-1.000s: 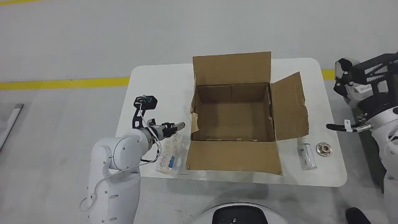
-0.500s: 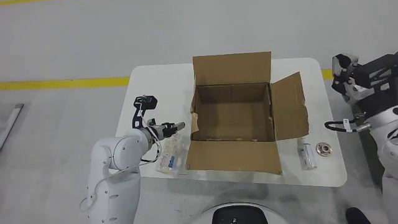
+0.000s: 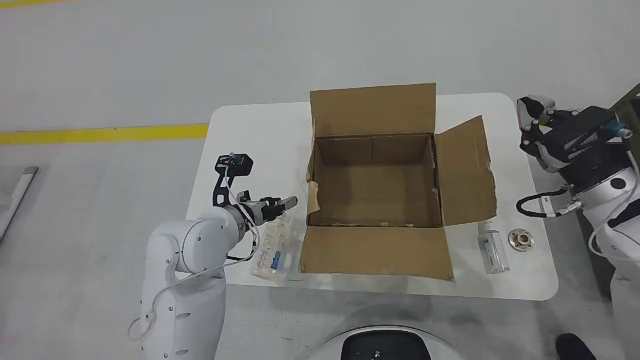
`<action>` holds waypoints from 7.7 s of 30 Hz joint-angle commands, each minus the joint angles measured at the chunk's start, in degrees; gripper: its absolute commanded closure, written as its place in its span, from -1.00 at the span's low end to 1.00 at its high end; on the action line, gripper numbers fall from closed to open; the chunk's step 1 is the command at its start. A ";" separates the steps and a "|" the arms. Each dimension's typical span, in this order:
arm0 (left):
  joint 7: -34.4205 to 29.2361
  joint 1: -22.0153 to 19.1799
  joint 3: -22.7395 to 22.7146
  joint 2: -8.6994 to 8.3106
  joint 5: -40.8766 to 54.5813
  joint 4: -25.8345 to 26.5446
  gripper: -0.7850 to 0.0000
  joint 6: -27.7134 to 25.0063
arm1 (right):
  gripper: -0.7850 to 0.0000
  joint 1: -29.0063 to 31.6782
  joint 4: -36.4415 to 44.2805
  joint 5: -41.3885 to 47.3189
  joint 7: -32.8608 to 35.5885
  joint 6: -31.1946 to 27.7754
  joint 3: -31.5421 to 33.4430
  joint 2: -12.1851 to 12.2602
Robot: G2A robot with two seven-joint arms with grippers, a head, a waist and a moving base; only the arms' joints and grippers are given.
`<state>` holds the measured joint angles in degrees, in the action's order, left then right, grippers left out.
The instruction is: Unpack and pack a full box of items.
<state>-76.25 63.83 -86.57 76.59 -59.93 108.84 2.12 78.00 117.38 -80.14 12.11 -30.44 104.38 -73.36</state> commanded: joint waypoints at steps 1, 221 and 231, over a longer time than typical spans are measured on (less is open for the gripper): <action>0.00 0.00 0.00 0.00 0.00 0.00 -1.00 0.00 | 1.00 0.00 0.01 0.02 0.01 -0.02 0.01 0.00; -11.75 -17.72 18.73 -5.65 14.13 7.39 1.00 7.80 | 1.00 1.70 -8.44 62.51 24.54 31.61 -14.44 1.72; -8.10 -16.62 20.61 -5.66 12.18 3.23 1.00 8.03 | 1.00 2.04 -6.07 63.71 24.92 32.86 -15.21 2.06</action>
<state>-84.62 47.47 -66.50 70.89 -47.33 113.09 9.87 79.99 111.04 -16.50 37.13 2.47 89.15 -71.33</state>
